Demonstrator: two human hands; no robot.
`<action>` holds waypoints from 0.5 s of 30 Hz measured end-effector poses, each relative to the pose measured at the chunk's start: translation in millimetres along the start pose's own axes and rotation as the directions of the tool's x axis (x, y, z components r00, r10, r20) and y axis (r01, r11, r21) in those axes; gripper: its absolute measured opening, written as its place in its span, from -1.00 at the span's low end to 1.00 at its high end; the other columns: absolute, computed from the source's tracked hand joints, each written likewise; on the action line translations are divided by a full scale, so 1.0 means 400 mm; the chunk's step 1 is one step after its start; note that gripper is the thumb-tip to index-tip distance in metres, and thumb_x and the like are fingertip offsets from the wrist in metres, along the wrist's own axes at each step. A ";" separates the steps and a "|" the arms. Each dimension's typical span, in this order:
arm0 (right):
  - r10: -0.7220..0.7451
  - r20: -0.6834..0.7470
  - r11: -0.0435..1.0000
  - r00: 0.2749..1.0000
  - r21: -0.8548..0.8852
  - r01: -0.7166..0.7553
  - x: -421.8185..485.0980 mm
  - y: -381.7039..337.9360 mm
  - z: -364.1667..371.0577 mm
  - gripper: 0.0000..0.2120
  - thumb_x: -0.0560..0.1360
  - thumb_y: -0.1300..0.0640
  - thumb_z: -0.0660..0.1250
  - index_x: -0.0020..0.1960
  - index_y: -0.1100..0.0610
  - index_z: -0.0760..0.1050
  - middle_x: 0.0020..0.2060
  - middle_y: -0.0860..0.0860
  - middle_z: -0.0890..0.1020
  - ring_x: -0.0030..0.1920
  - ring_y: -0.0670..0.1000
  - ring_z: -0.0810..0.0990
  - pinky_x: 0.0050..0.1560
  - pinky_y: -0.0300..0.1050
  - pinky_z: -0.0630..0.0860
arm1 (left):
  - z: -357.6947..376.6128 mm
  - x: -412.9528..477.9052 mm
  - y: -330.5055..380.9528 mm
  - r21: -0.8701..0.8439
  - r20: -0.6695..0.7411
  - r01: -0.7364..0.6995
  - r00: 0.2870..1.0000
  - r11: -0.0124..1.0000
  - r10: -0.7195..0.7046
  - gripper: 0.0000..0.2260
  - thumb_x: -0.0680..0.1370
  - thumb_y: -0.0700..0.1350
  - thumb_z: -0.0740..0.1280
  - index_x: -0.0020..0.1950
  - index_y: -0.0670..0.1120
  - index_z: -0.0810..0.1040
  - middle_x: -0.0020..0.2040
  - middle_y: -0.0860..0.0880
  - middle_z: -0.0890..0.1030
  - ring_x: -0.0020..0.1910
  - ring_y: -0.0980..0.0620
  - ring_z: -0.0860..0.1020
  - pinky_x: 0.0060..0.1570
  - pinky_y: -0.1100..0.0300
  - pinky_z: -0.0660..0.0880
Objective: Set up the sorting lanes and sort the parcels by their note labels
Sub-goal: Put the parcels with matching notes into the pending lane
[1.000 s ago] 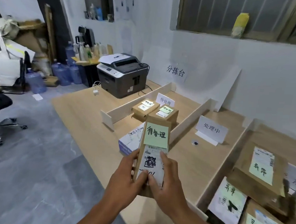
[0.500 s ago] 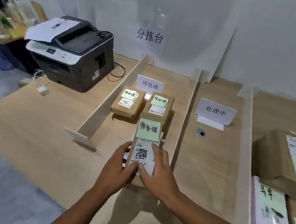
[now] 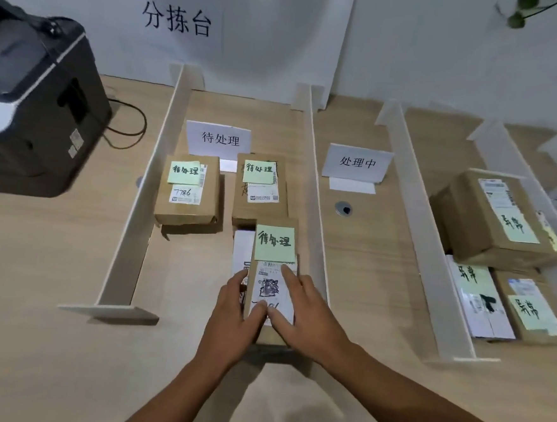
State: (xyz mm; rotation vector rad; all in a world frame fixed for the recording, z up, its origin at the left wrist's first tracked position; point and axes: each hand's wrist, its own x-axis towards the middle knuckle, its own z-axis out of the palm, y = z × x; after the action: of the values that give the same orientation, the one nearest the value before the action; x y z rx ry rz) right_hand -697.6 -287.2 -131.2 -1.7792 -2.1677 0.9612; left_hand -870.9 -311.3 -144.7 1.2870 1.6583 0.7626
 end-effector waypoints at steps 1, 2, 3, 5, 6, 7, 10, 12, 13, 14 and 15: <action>-0.007 0.018 1.000 1.000 -0.001 0.007 -0.003 0.002 -0.011 -0.19 0.50 -0.44 0.07 0.62 -0.18 -0.13 0.42 -0.08 0.28 0.34 -0.01 0.40 0.28 0.00 0.51 | 0.004 -0.001 0.004 0.011 -0.006 -0.007 1.000 1.000 0.007 -0.47 0.56 0.20 0.30 0.48 0.34 0.20 0.42 0.23 0.38 0.25 0.22 0.48 0.11 0.27 0.50; -0.014 0.045 1.000 0.999 0.002 0.014 -0.004 0.003 -0.019 -0.21 0.53 -0.40 0.11 0.63 -0.19 -0.15 0.45 -0.07 0.28 0.36 0.01 0.40 0.30 0.01 0.49 | 0.008 -0.002 0.005 0.024 -0.012 -0.011 1.000 1.000 0.011 -0.48 0.59 0.16 0.31 0.50 0.31 0.19 0.43 0.19 0.38 0.24 0.20 0.47 0.12 0.24 0.50; -0.015 0.062 1.000 0.998 0.015 0.014 -0.011 0.005 -0.034 -0.22 0.56 -0.35 0.15 0.63 -0.21 -0.17 0.47 -0.05 0.28 0.38 0.03 0.39 0.33 0.03 0.46 | 0.013 -0.006 0.014 0.034 -0.015 -0.007 1.000 0.999 0.007 -0.48 0.61 0.11 0.31 0.52 0.27 0.19 0.45 0.13 0.38 0.26 0.16 0.47 0.16 0.17 0.52; -0.018 0.065 0.998 0.998 0.055 0.014 -0.035 0.011 -0.074 -0.24 0.59 -0.30 0.17 0.62 -0.24 -0.20 0.52 -0.04 0.27 0.45 0.07 0.32 0.42 0.10 0.38 | 0.020 -0.018 0.041 0.037 -0.047 0.065 0.997 0.997 -0.063 -0.46 0.63 0.07 0.33 0.56 0.16 0.18 0.50 -0.02 0.36 0.35 -0.03 0.48 0.27 -0.07 0.55; -0.028 0.040 0.997 0.999 0.069 0.025 -0.051 0.017 -0.099 -0.25 0.59 -0.29 0.16 0.62 -0.25 -0.19 0.54 -0.04 0.25 0.50 0.09 0.25 0.46 0.12 0.32 | 0.021 -0.023 0.057 0.048 -0.087 0.120 0.989 0.992 -0.116 -0.43 0.63 0.08 0.34 0.58 0.11 0.18 0.53 -0.07 0.32 0.38 -0.12 0.46 0.30 -0.16 0.52; -0.043 0.002 0.996 0.999 0.078 0.042 -0.068 0.024 -0.123 -0.28 0.59 -0.29 0.14 0.61 -0.26 -0.18 0.57 -0.05 0.22 0.54 0.08 0.17 0.50 0.12 0.25 | 0.020 -0.029 0.073 0.075 -0.144 0.163 0.978 0.984 -0.151 -0.41 0.62 0.09 0.35 0.59 0.08 0.19 0.54 -0.11 0.30 0.41 -0.17 0.44 0.34 -0.21 0.48; -0.075 -0.171 0.996 0.982 0.043 0.083 -0.175 0.109 -0.241 -0.34 0.60 -0.32 0.09 0.60 -0.26 -0.11 0.61 -0.11 0.11 0.61 -0.02 -0.04 0.53 0.01 0.05 | 0.075 -0.049 0.186 0.181 -0.254 0.021 0.967 0.983 0.026 -0.48 0.63 0.11 0.33 0.55 0.00 0.32 0.50 -0.15 0.37 0.43 -0.17 0.38 0.37 -0.24 0.39; -0.087 -0.282 0.996 0.956 -0.014 0.086 -0.268 0.201 -0.337 -0.33 0.61 -0.32 0.09 0.62 -0.24 -0.10 0.63 -0.10 0.08 0.62 -0.06 -0.09 0.54 -0.07 -0.02 | 0.156 -0.056 0.300 0.184 -0.190 -0.136 0.967 0.974 0.171 -0.49 0.62 0.23 0.23 0.48 -0.04 0.40 0.44 -0.16 0.44 0.36 -0.15 0.43 0.33 -0.15 0.40; -0.073 -0.350 0.997 0.934 -0.030 0.067 -0.333 0.263 -0.393 -0.32 0.61 -0.31 0.10 0.63 -0.22 -0.08 0.63 -0.10 0.08 0.62 -0.07 -0.10 0.56 -0.08 -0.03 | 0.222 -0.061 0.368 0.184 -0.126 -0.212 0.963 0.960 0.237 -0.46 0.60 0.28 0.20 0.45 -0.03 0.43 0.41 -0.15 0.45 0.33 -0.13 0.45 0.31 -0.11 0.39; -0.044 -0.421 0.999 0.906 -0.028 0.035 -0.401 0.326 -0.445 -0.32 0.61 -0.32 0.09 0.64 -0.19 -0.06 0.63 -0.11 0.07 0.62 -0.08 -0.10 0.57 -0.09 -0.02 | 0.292 -0.068 0.434 0.198 -0.049 -0.283 0.953 0.938 0.298 -0.48 0.61 0.28 0.20 0.44 -0.02 0.45 0.40 -0.12 0.46 0.34 -0.11 0.44 0.31 -0.07 0.37; -0.006 -0.488 1.000 0.873 -0.018 -0.003 -0.484 0.400 -0.500 -0.31 0.61 -0.33 0.08 0.64 -0.14 -0.03 0.63 -0.11 0.08 0.62 -0.08 -0.08 0.58 -0.07 0.00 | 0.379 -0.084 0.504 0.218 0.025 -0.358 0.932 0.908 0.361 -0.52 0.63 0.25 0.23 0.43 -0.01 0.46 0.40 -0.08 0.48 0.37 -0.08 0.43 0.34 -0.03 0.35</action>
State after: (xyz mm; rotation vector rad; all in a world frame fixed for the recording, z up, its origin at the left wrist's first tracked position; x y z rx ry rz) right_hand -412.0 -381.5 -18.4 -1.7849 -1.8538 0.4198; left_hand -646.3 -294.9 -26.1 1.7821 1.5685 0.8218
